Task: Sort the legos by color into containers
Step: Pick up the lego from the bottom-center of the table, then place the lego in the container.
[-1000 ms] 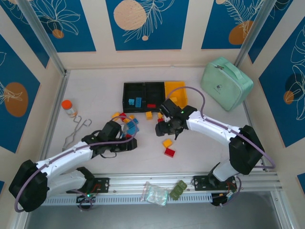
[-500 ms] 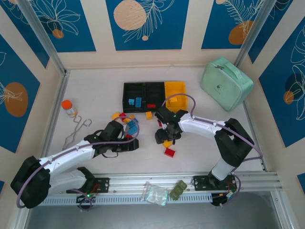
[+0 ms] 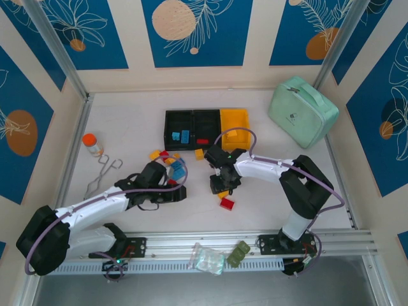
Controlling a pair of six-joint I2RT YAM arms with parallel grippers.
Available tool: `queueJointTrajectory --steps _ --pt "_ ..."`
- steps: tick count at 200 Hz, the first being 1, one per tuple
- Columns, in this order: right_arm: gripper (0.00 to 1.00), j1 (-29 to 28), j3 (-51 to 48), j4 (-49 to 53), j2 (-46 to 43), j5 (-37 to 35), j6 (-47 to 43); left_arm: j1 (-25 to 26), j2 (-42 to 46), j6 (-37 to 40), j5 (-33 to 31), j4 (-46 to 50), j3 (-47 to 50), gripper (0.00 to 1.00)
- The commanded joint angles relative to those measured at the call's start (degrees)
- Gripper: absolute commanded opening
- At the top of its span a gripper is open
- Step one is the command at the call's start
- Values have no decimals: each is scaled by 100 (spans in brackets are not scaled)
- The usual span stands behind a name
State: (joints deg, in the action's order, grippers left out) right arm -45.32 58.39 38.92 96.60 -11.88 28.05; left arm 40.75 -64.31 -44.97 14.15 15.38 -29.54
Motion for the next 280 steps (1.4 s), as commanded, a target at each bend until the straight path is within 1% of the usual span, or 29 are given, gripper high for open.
queueJointTrajectory --steps 1,59,96,122,155,185,216,239,280 --pt "35 18 105 186 -238 -96 4 68 -19 -26 -9 -113 -24 70" --pt "35 432 437 264 -582 -7 6 100 -72 -47 -27 -210 -89 70" --pt "35 903 845 327 -643 -60 46 121 -191 -29 -10 -311 -229 70" --pt "34 1348 1244 327 -553 -135 93 135 -300 23 0 -339 -382 70" --pt "34 1888 1826 266 -197 -139 187 186 -445 58 0 -399 -563 70" --pt "34 2150 2549 392 413 -326 218 254 -519 48 -9 -449 -616 70" --pt "34 2297 3190 541 1092 -514 299 307 -538 24 -44 -458 -623 70" --pt "34 2300 3521 606 1493 -683 330 328 -528 19 -70 -436 -625 69" --pt "35 2317 3908 764 1986 -899 383 337 -577 32 -78 -433 -637 69"
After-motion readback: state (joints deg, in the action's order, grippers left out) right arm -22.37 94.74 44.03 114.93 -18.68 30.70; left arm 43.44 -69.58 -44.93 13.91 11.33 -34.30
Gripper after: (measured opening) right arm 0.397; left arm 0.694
